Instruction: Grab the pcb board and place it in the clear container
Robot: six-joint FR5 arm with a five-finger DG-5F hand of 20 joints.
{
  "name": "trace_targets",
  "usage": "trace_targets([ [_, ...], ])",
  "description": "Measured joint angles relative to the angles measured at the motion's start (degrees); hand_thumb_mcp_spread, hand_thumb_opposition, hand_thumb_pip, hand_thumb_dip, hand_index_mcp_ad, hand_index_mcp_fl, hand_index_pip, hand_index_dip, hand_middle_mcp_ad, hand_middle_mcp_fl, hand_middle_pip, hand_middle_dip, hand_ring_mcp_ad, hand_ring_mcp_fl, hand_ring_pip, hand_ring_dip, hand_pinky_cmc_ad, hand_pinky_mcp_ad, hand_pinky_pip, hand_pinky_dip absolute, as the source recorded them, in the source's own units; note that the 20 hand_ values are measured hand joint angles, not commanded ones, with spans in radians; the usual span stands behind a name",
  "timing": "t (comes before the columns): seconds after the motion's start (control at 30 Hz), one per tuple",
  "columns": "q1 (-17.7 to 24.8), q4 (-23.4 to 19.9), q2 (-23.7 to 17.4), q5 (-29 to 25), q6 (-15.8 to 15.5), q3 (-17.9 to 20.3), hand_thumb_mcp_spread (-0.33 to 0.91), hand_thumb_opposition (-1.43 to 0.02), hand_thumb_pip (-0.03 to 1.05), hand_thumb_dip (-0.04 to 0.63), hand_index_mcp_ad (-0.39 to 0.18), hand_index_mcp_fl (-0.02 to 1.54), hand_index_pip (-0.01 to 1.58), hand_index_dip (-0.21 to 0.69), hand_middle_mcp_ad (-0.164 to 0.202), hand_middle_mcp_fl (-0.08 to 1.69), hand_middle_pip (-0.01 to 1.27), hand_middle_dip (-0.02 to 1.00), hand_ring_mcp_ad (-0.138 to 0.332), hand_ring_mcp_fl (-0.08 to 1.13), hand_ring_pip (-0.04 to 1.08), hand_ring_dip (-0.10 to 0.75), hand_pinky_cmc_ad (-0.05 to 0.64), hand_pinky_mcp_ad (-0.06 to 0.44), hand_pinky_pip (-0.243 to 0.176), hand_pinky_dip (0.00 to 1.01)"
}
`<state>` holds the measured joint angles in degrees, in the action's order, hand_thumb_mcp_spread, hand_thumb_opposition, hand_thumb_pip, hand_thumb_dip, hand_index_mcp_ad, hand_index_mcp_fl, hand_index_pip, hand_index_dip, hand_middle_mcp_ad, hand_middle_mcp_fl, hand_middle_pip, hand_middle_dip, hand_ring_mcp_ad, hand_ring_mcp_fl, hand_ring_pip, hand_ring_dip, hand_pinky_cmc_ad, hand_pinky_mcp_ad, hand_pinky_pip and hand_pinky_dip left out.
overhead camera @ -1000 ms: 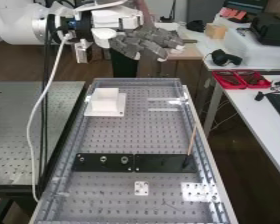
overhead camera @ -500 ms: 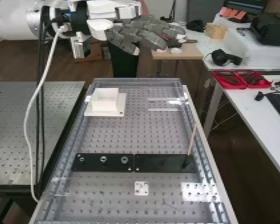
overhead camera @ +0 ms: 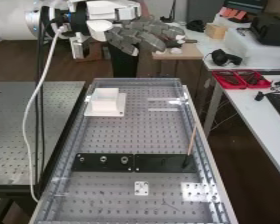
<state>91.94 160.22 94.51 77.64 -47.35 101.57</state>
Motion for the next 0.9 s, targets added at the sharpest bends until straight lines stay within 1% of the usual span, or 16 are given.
trace_targets([
  [0.4, -0.2, 0.2, 0.3, 0.3, -0.1, -0.6, 0.35, -0.82, 0.43, 0.236, -0.087, 0.34, 0.09, 0.257, 0.063, 0.20, 0.14, 0.17, 0.169, 0.03, 0.12, 0.066, 0.365, 0.278, -0.063, 0.43],
  [0.7, -0.2, -0.1, 0.3, 0.6, 0.1, -0.3, 0.35, -0.82, 0.43, 0.236, -0.087, 0.35, 0.09, 0.258, 0.066, 0.20, 0.14, 0.17, 0.173, 0.03, 0.12, 0.066, 0.367, 0.276, -0.063, 0.43],
  [0.8, -0.1, -0.2, 0.0, 0.6, 0.0, -0.2, 0.35, -0.82, 0.43, 0.236, -0.089, 0.34, 0.09, 0.258, 0.066, 0.20, 0.14, 0.17, 0.173, 0.03, 0.12, 0.066, 0.365, 0.293, -0.063, 0.43],
  [0.9, -0.1, -0.1, 0.0, 0.6, 0.1, -0.2, 0.35, -0.83, 0.43, 0.236, -0.087, 0.34, 0.09, 0.258, 0.066, 0.20, 0.14, 0.17, 0.173, 0.03, 0.12, 0.066, 0.363, 0.295, -0.063, 0.43],
])
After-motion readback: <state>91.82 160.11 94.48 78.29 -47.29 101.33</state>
